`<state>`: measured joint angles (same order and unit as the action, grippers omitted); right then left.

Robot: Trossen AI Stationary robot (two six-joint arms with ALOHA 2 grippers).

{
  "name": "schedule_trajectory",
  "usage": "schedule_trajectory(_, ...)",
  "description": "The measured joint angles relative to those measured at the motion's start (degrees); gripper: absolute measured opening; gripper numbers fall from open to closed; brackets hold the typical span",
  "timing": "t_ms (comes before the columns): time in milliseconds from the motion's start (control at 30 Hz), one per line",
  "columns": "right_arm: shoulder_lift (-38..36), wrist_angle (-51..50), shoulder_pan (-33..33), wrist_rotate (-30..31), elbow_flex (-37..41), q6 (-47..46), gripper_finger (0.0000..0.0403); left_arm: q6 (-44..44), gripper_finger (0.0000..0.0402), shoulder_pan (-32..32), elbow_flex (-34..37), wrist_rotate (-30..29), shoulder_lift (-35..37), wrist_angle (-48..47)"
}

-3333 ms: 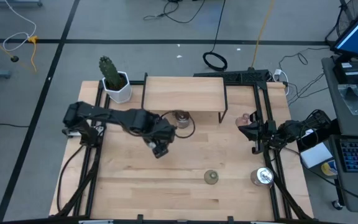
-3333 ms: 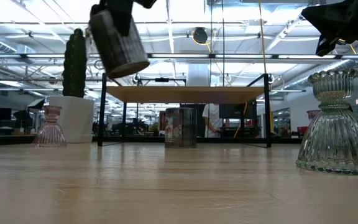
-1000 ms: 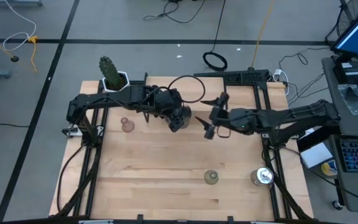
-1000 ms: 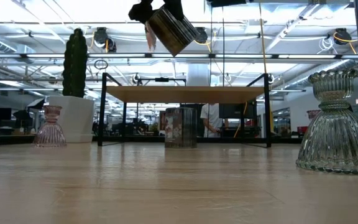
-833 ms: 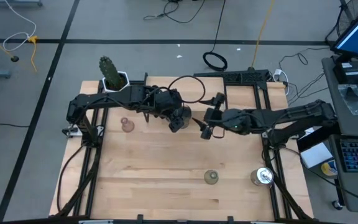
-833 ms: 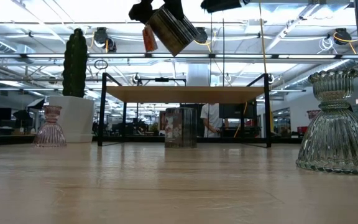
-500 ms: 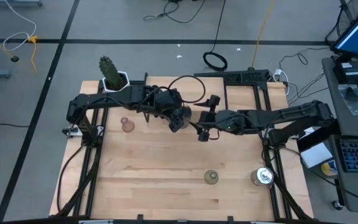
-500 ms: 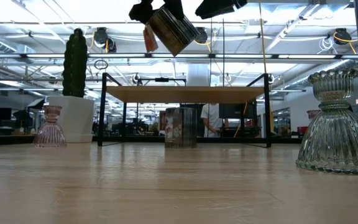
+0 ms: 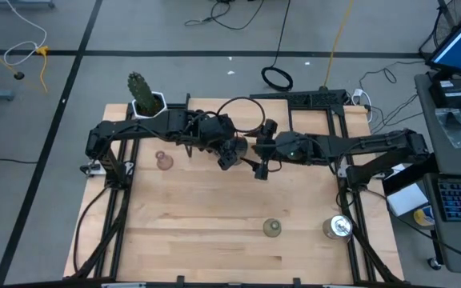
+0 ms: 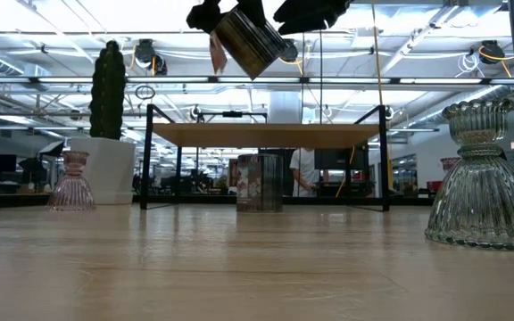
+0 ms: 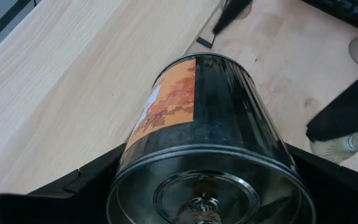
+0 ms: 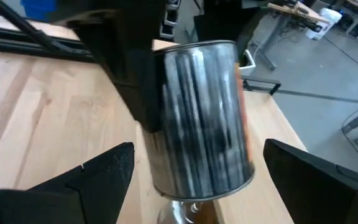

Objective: Pick & Place candle stick holders
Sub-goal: Put the orange scented candle on the shelf

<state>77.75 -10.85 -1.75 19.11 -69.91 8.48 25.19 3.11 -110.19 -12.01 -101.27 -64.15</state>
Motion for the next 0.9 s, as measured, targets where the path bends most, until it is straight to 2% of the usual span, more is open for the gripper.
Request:
schedule_trajectory(233,3.12,3.3,1.69,-4.98,-0.05,0.92,0.035,0.05,0.0359,0.0,0.0,0.35,0.0,0.55)
schedule_trajectory(567,9.93,0.28,3.01,-5.49,-6.16,6.06,0.035,0.22,0.0359,-0.15,0.11,-0.4,0.15,-1.79)
schedule_trajectory(900,10.3,0.04,3.64,-5.92,-6.6,5.59,0.035,-0.21,0.0359,-0.15,0.11,-0.66,0.11,-2.62)
